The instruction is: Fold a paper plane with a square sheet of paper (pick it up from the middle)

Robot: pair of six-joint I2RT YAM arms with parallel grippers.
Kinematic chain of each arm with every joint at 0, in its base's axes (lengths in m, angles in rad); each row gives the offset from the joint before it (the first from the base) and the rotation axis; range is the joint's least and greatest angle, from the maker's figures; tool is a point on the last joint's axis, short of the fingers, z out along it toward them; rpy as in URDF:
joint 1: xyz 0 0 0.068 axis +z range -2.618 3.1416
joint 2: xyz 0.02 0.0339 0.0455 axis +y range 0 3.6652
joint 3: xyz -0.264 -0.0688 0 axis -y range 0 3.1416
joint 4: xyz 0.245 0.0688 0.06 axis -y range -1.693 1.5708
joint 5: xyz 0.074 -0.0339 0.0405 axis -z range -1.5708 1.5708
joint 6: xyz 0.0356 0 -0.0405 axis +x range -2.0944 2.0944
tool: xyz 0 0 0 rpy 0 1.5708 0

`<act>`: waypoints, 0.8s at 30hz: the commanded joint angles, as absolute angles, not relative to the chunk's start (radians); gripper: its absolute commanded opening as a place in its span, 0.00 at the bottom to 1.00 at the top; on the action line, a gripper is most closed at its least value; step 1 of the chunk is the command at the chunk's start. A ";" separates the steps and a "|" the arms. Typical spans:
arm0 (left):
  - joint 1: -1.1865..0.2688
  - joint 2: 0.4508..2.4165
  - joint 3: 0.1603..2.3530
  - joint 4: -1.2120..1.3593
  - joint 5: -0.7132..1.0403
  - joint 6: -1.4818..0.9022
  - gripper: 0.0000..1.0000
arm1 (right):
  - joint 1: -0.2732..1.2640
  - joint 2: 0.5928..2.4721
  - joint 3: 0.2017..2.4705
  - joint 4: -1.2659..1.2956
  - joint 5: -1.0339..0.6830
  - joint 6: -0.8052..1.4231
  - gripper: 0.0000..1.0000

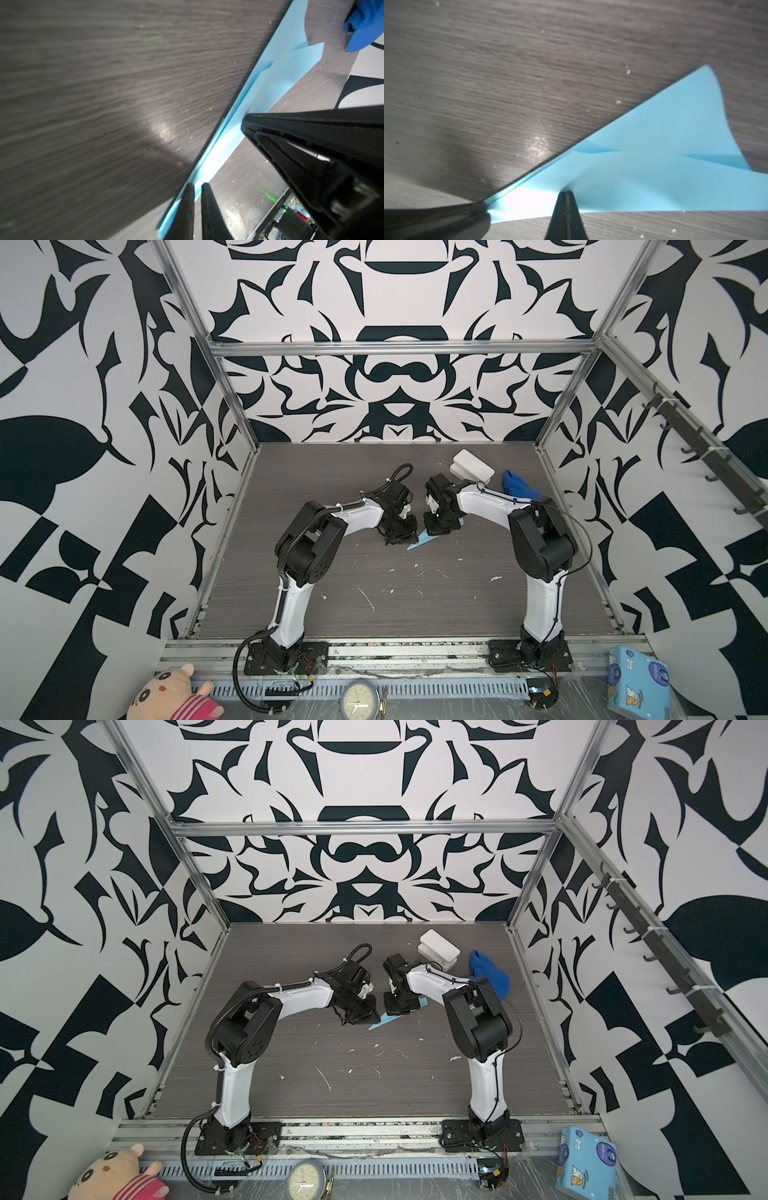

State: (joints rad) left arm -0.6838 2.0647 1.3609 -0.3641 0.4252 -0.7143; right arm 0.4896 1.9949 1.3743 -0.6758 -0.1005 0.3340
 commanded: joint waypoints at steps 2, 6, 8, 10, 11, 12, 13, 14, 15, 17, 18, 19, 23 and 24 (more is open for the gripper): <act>-0.681 2.037 1.340 -0.432 0.411 -0.735 0.12 | 0.487 2.031 1.351 -0.694 -0.077 0.335 0.00; -0.681 2.020 1.341 -0.431 0.427 -0.734 0.11 | 0.486 2.029 1.348 -0.695 -0.077 0.336 0.00; -0.681 2.005 1.345 -0.428 0.433 -0.737 0.11 | 0.486 2.029 1.347 -0.694 -0.077 0.335 0.00; -0.683 1.997 1.347 -0.419 0.439 -0.746 0.12 | 0.487 2.030 1.346 -0.693 -0.077 0.336 0.00; -0.685 1.994 1.347 -0.416 0.439 -0.749 0.12 | 0.486 2.030 1.345 -0.692 -0.078 0.336 0.00; -0.689 1.992 1.349 -0.417 0.440 -0.751 0.11 | 0.487 2.031 1.345 -0.691 -0.077 0.337 0.00; -0.690 1.991 1.349 -0.416 0.439 -0.754 0.11 | 0.487 2.031 1.345 -0.692 -0.078 0.337 0.00; -0.693 1.991 1.349 -0.415 0.437 -0.754 0.10 | 0.487 2.031 1.344 -0.691 -0.078 0.338 0.00; -0.694 1.994 1.348 -0.415 0.434 -0.755 0.09 | 0.487 2.033 1.342 -0.690 -0.078 0.339 0.00; -0.696 2.006 1.346 -0.419 0.431 -0.755 0.08 | 0.487 2.035 1.343 -0.690 -0.080 0.342 0.00; -0.696 2.011 1.347 -0.419 0.430 -0.756 0.07 | 0.486 2.037 1.343 -0.690 -0.080 0.342 0.00; -0.699 2.015 1.344 -0.419 0.430 -0.756 0.07 | 0.487 2.037 1.344 -0.690 -0.080 0.341 0.00; -0.703 2.033 1.350 -0.432 0.428 -0.749 0.06 | 0.487 2.040 1.344 -0.692 -0.080 0.342 0.00; -0.704 2.037 1.350 -0.434 0.426 -0.750 0.06 | 0.487 2.041 1.343 -0.692 -0.078 0.342 0.00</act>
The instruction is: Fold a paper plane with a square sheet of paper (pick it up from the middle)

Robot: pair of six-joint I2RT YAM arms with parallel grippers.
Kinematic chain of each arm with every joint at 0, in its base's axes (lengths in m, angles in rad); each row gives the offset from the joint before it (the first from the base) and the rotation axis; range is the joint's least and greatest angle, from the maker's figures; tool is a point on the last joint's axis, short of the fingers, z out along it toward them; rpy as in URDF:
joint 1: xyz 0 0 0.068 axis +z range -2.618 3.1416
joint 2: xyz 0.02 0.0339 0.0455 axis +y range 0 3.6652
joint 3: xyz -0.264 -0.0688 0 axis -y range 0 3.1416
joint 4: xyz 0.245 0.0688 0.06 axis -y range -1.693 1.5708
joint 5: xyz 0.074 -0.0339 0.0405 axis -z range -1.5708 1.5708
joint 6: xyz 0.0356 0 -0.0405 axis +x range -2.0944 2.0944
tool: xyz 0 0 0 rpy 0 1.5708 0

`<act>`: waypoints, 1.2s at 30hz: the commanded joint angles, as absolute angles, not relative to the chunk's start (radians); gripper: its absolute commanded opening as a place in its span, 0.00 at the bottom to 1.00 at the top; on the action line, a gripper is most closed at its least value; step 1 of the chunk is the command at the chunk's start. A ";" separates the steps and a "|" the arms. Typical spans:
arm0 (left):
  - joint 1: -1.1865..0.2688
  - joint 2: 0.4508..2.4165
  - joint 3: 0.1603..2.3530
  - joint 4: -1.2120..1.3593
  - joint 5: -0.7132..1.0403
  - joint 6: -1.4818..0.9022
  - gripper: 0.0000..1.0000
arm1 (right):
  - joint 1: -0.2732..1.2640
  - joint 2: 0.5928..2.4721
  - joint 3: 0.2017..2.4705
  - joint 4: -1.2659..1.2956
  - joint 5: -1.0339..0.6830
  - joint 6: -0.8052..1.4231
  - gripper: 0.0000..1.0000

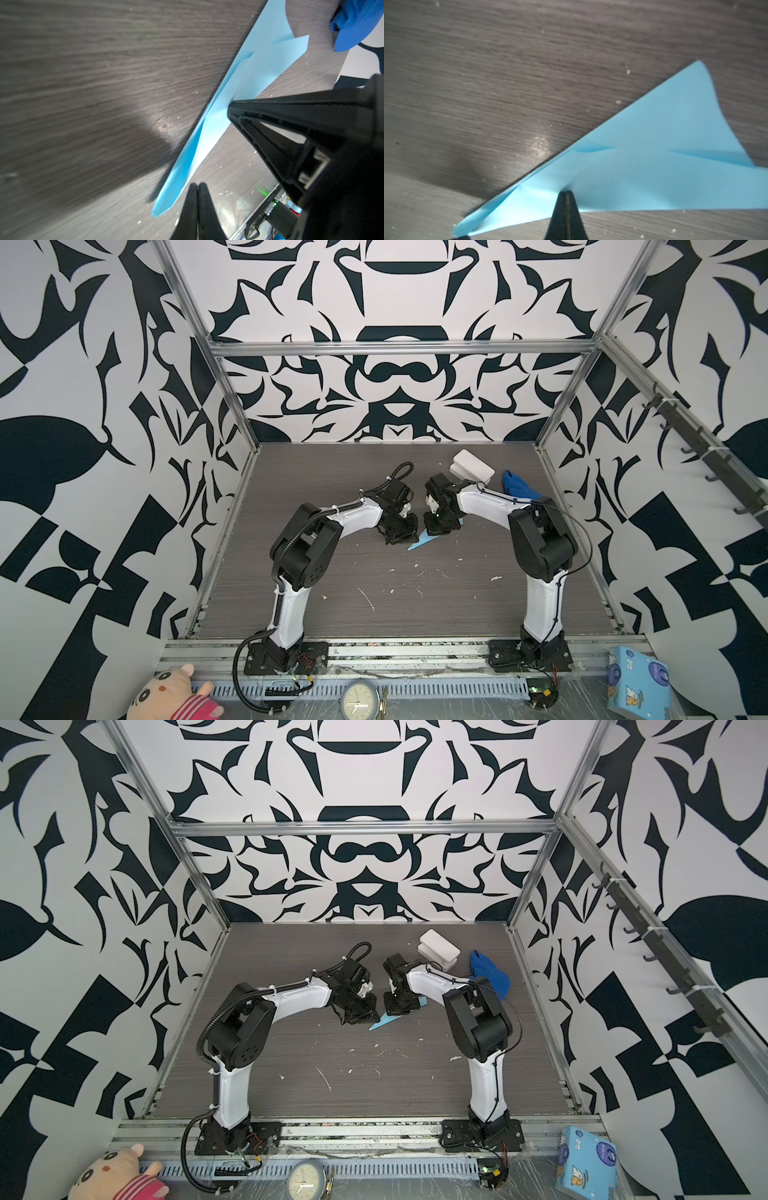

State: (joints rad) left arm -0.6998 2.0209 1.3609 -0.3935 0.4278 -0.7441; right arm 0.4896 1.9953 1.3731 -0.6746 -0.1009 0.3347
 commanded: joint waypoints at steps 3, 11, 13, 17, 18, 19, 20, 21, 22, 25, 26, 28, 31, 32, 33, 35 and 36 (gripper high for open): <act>-0.704 2.049 1.351 -0.440 0.426 -0.747 0.05 | 0.487 2.042 1.347 -0.693 -0.077 0.344 0.00; -0.704 2.065 1.348 -0.464 0.392 -0.736 0.05 | 0.488 2.047 1.345 -0.696 -0.069 0.344 0.00; -0.704 2.066 1.347 -0.469 0.385 -0.732 0.05 | 0.487 2.049 1.344 -0.699 -0.068 0.344 0.00; -0.704 2.071 1.344 -0.478 0.370 -0.727 0.05 | 0.487 2.051 1.342 -0.702 -0.063 0.344 0.00; -0.704 2.072 1.342 -0.479 0.367 -0.726 0.05 | 0.486 2.051 1.342 -0.702 -0.061 0.344 0.00; -0.704 2.072 1.341 -0.480 0.365 -0.727 0.05 | 0.486 2.051 1.341 -0.703 -0.061 0.344 0.00; -0.704 2.072 1.339 -0.479 0.365 -0.726 0.05 | 0.487 2.051 1.342 -0.703 -0.060 0.345 0.00; -0.704 2.072 1.338 -0.480 0.362 -0.727 0.05 | 0.486 2.051 1.342 -0.703 -0.059 0.344 0.00; -0.704 2.072 1.336 -0.481 0.360 -0.727 0.05 | 0.487 2.051 1.342 -0.702 -0.060 0.344 0.00; -0.704 2.074 1.335 -0.487 0.349 -0.723 0.04 | 0.487 2.052 1.341 -0.702 -0.059 0.344 0.00; -0.704 2.077 1.336 -0.492 0.344 -0.720 0.05 | 0.487 2.052 1.340 -0.703 -0.058 0.344 0.00; -0.704 2.081 1.336 -0.497 0.335 -0.716 0.04 | 0.487 2.054 1.339 -0.703 -0.058 0.344 0.00; -0.703 2.077 1.326 -0.501 0.327 -0.713 0.04 | 0.486 2.054 1.338 -0.703 -0.058 0.344 0.00; -0.704 2.066 1.325 -0.503 0.328 -0.712 0.04 | 0.487 2.054 1.337 -0.701 -0.058 0.345 0.00; -0.704 2.054 1.328 -0.502 0.330 -0.709 0.04 | 0.488 2.053 1.337 -0.701 -0.058 0.344 0.00; -0.704 2.019 1.342 -0.496 0.333 -0.702 0.04 | 0.487 2.051 1.336 -0.699 -0.058 0.345 0.00; -0.704 2.006 1.351 -0.488 0.342 -0.702 0.04 | 0.487 2.051 1.336 -0.698 -0.058 0.345 0.00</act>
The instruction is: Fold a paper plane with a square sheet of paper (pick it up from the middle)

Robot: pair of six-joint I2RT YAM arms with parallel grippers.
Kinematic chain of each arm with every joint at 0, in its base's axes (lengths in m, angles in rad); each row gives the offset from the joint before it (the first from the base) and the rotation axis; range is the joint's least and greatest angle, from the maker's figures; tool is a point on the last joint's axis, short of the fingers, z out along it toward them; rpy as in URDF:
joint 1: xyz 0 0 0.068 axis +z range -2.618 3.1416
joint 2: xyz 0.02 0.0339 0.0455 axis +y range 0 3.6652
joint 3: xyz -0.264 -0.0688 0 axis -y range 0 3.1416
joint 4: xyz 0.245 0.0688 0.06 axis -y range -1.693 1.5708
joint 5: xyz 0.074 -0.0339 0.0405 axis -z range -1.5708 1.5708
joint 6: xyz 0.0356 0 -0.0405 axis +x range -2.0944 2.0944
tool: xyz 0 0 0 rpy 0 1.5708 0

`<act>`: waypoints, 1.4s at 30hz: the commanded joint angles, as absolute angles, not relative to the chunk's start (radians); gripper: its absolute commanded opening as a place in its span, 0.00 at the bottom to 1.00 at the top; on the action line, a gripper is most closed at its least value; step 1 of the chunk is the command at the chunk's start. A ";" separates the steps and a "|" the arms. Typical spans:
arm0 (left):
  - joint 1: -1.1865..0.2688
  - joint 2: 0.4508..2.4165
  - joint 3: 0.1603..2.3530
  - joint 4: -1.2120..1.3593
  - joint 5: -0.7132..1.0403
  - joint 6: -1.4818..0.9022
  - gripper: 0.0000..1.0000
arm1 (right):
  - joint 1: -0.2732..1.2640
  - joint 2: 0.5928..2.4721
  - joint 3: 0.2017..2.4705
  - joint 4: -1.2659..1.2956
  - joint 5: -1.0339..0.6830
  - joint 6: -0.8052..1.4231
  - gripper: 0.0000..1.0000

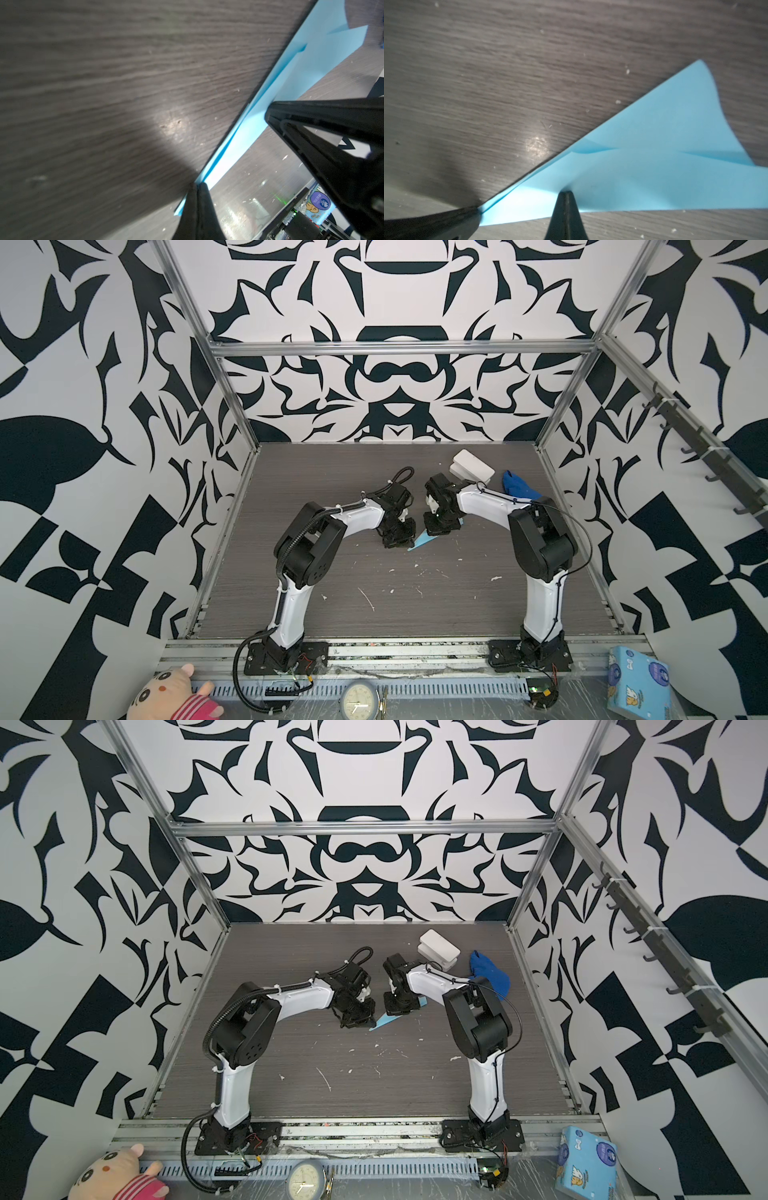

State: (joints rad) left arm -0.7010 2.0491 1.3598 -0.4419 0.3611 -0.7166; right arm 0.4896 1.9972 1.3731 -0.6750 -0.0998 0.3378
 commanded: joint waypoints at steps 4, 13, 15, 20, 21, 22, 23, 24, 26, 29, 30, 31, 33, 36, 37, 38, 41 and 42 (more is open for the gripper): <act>-0.708 1.963 1.351 -0.436 0.370 -0.728 0.04 | 0.486 2.054 1.333 -0.692 -0.063 0.351 0.00; -0.731 2.028 1.356 -0.403 0.392 -0.746 0.04 | 0.486 2.054 1.328 -0.687 -0.066 0.355 0.00; -0.732 2.042 1.361 -0.403 0.388 -0.747 0.03 | 0.486 2.053 1.326 -0.687 -0.066 0.356 0.00; -0.732 2.068 1.357 -0.437 0.349 -0.732 0.02 | 0.486 2.051 1.324 -0.686 -0.064 0.356 0.00; -0.732 2.070 1.353 -0.440 0.343 -0.730 0.02 | 0.485 2.052 1.323 -0.686 -0.064 0.356 0.00; -0.732 2.072 1.348 -0.441 0.338 -0.729 0.02 | 0.486 2.052 1.324 -0.686 -0.063 0.356 0.00; -0.732 2.071 1.343 -0.447 0.331 -0.726 0.02 | 0.487 2.054 1.324 -0.686 -0.064 0.356 0.00; -0.732 2.070 1.341 -0.453 0.322 -0.723 0.01 | 0.486 2.055 1.325 -0.687 -0.064 0.356 0.00; -0.730 2.067 1.341 -0.465 0.306 -0.717 0.01 | 0.486 2.056 1.324 -0.687 -0.063 0.356 0.00; -0.729 2.064 1.337 -0.474 0.296 -0.715 0.01 | 0.486 2.060 1.325 -0.689 -0.060 0.356 0.00; -0.727 2.062 1.335 -0.474 0.296 -0.715 0.01 | 0.486 2.061 1.325 -0.690 -0.057 0.357 0.00; -0.726 2.056 1.333 -0.472 0.296 -0.716 0.01 | 0.486 2.064 1.325 -0.690 -0.055 0.355 0.00; -0.724 2.043 1.329 -0.471 0.290 -0.718 0.01 | 0.486 2.068 1.325 -0.693 -0.048 0.354 0.00; -0.715 2.020 1.309 -0.463 0.286 -0.727 0.01 | 0.486 2.068 1.320 -0.694 -0.041 0.355 0.00; -0.710 2.013 1.302 -0.463 0.278 -0.728 0.01 | 0.486 2.069 1.318 -0.693 -0.040 0.355 0.00; -0.705 2.007 1.296 -0.462 0.273 -0.732 0.01 | 0.486 2.069 1.318 -0.693 -0.040 0.354 0.00; -0.691 1.988 1.277 -0.470 0.267 -0.732 0.01 | 0.486 2.070 1.314 -0.692 -0.038 0.354 0.00; -0.689 1.985 1.272 -0.474 0.267 -0.733 0.01 | 0.486 2.069 1.315 -0.692 -0.040 0.355 0.00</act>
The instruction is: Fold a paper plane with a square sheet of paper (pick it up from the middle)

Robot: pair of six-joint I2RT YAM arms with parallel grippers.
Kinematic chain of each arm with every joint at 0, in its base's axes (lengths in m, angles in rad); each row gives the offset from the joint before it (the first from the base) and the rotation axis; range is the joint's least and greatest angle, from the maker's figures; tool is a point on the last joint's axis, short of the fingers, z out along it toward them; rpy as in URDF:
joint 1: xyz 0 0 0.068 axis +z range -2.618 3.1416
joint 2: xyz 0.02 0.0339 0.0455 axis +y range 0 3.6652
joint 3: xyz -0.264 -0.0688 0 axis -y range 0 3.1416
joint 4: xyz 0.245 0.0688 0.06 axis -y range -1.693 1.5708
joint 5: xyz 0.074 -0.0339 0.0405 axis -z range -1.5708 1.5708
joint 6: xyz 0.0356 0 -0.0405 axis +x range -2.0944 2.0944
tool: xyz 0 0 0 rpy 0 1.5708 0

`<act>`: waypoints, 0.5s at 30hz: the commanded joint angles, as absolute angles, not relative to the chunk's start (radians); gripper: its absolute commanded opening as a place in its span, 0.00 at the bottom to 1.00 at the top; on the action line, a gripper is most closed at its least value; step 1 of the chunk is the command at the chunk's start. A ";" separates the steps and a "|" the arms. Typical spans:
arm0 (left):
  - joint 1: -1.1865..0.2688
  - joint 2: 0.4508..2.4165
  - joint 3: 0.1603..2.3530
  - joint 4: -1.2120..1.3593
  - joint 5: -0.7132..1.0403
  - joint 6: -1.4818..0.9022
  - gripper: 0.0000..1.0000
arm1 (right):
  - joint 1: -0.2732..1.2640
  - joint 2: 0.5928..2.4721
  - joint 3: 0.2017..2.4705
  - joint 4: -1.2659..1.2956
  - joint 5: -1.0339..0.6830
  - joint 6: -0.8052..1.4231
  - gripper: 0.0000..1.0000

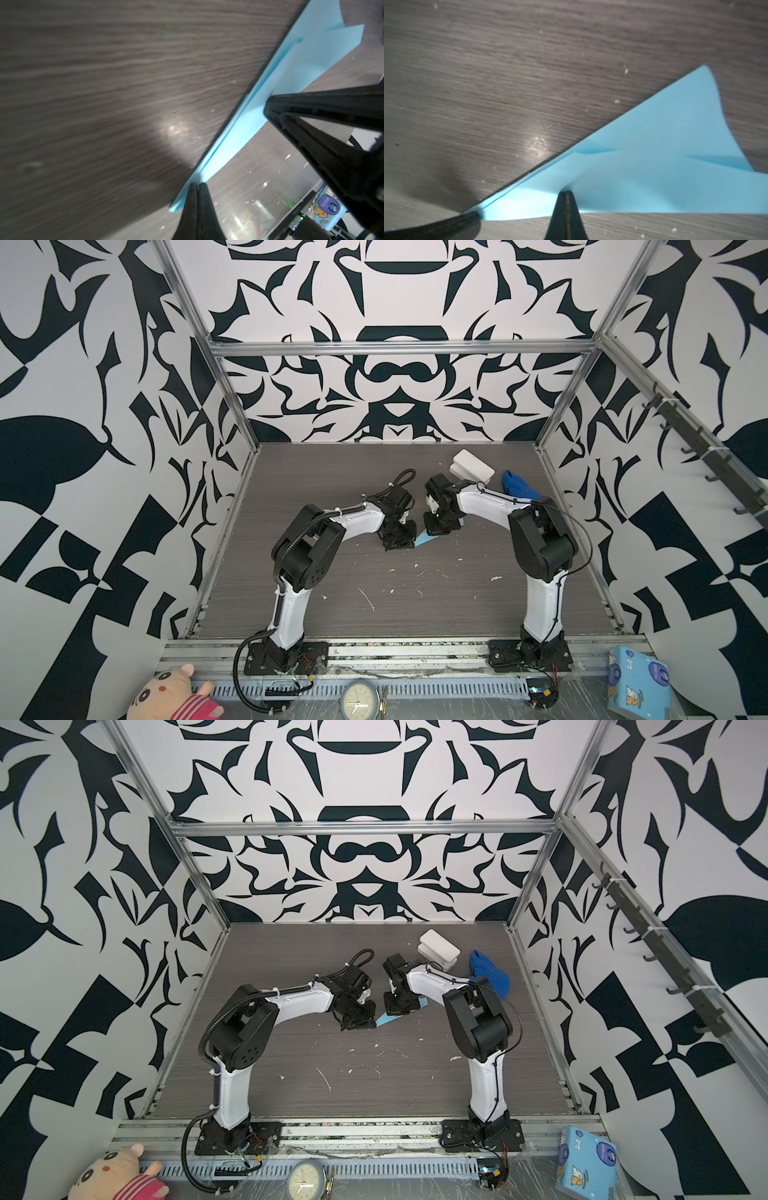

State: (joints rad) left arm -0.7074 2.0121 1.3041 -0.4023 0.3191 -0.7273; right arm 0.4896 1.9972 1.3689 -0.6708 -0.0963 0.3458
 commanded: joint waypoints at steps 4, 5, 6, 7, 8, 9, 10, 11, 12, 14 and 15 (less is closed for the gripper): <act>-0.690 1.974 1.245 -0.482 0.289 -0.733 0.01 | 0.486 2.068 1.316 -0.692 -0.038 0.356 0.00; -0.690 1.969 1.237 -0.490 0.288 -0.731 0.01 | 0.487 2.068 1.316 -0.692 -0.038 0.355 0.00; -0.690 1.962 1.233 -0.501 0.286 -0.725 0.01 | 0.486 2.067 1.316 -0.692 -0.038 0.356 0.00; -0.690 1.949 1.232 -0.510 0.281 -0.718 0.01 | 0.486 2.066 1.316 -0.691 -0.037 0.354 0.00; -0.690 1.932 1.233 -0.515 0.277 -0.712 0.01 | 0.487 2.065 1.315 -0.690 -0.035 0.355 0.00; -0.690 1.917 1.240 -0.515 0.274 -0.708 0.01 | 0.486 2.062 1.313 -0.688 -0.035 0.357 0.00; -0.690 1.901 1.252 -0.510 0.273 -0.701 0.01 | 0.486 2.060 1.309 -0.683 -0.037 0.358 0.00; -0.690 1.890 1.264 -0.498 0.277 -0.698 0.01 | 0.486 2.059 1.307 -0.680 -0.038 0.360 0.00; -0.690 1.878 1.271 -0.477 0.284 -0.698 0.02 | 0.486 2.059 1.305 -0.678 -0.040 0.362 0.00; -0.696 1.869 1.276 -0.418 0.304 -0.716 0.02 | 0.487 2.060 1.304 -0.673 -0.044 0.367 0.00; -0.700 1.872 1.276 -0.395 0.311 -0.725 0.02 | 0.486 2.060 1.303 -0.672 -0.047 0.371 0.00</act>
State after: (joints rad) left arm -0.6937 1.9114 1.2564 -0.4431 0.2958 -0.7143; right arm 0.4896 1.9942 1.3621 -0.6628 -0.0963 0.3531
